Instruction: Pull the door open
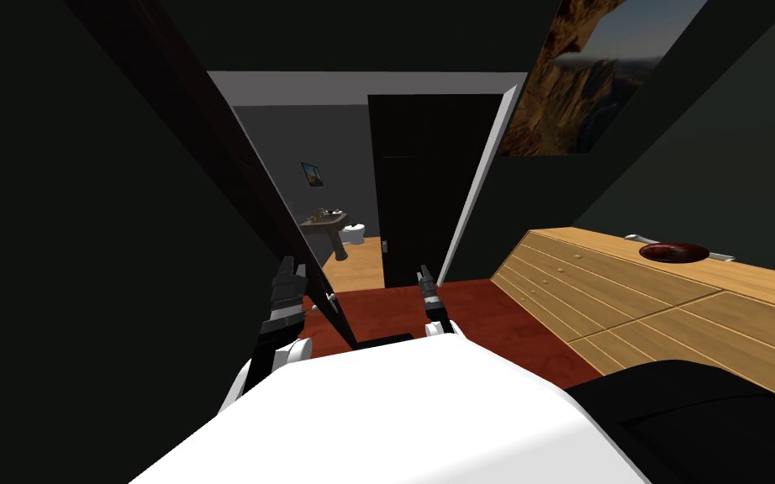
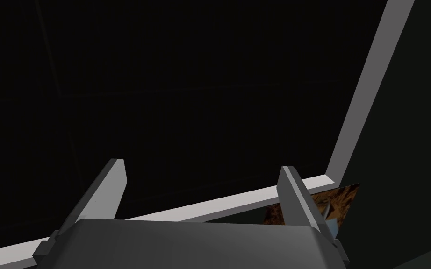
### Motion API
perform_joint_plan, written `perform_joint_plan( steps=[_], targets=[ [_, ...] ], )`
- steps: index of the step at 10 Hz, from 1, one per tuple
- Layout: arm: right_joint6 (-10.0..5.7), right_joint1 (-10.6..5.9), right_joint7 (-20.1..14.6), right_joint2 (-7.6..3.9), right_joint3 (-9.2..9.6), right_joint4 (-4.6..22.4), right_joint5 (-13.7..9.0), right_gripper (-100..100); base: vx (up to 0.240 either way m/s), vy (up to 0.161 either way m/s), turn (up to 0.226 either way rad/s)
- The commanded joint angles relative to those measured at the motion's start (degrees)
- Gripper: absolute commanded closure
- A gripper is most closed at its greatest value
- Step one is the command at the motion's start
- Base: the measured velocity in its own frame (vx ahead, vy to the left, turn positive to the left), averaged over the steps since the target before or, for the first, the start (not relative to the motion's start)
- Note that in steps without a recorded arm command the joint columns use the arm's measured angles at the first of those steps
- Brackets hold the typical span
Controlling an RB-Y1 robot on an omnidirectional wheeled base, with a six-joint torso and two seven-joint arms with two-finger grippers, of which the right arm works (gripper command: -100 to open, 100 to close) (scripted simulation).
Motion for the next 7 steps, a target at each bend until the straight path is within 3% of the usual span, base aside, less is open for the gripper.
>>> perform_joint_plan(
  steps=[1,5,7],
  targets=[
    [-0.01,0.00,0.0,0.00,0.00,0.0,0.0,-100,-0.008,0.010,-0.014],
    [-0.01,0.00,0.0,0.00,0.00,0.0,0.0,-100,0.001,-0.001,0.006],
    [-0.56,-1.15,0.2,-0.45,-1.72,2.9,-1.1,-100,-0.084,-0.063,0.266]
  ],
)
